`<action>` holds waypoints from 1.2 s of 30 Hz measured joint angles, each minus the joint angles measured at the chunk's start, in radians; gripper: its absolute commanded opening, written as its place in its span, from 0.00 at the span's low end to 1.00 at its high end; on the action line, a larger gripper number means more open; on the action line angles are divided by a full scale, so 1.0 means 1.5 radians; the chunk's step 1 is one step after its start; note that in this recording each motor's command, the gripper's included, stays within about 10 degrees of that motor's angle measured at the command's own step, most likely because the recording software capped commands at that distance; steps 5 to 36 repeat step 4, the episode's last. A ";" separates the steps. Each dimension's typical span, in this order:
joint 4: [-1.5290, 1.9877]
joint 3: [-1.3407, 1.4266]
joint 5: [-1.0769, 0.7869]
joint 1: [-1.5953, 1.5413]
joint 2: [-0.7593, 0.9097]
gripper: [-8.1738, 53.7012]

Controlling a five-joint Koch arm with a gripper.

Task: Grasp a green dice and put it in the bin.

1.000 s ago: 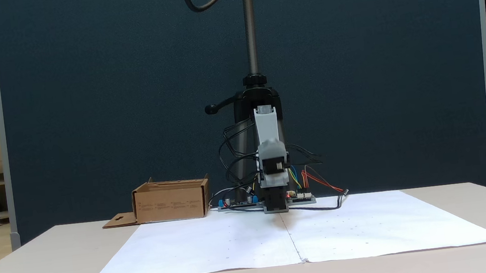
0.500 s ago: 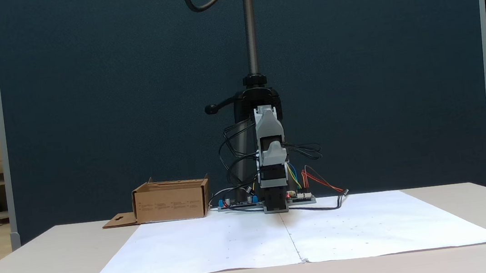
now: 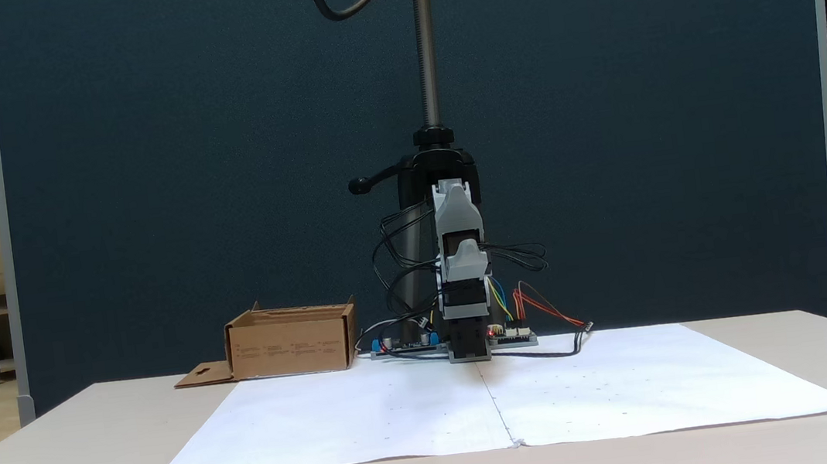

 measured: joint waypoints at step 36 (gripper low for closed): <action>0.000 0.000 0.000 0.000 0.000 0.86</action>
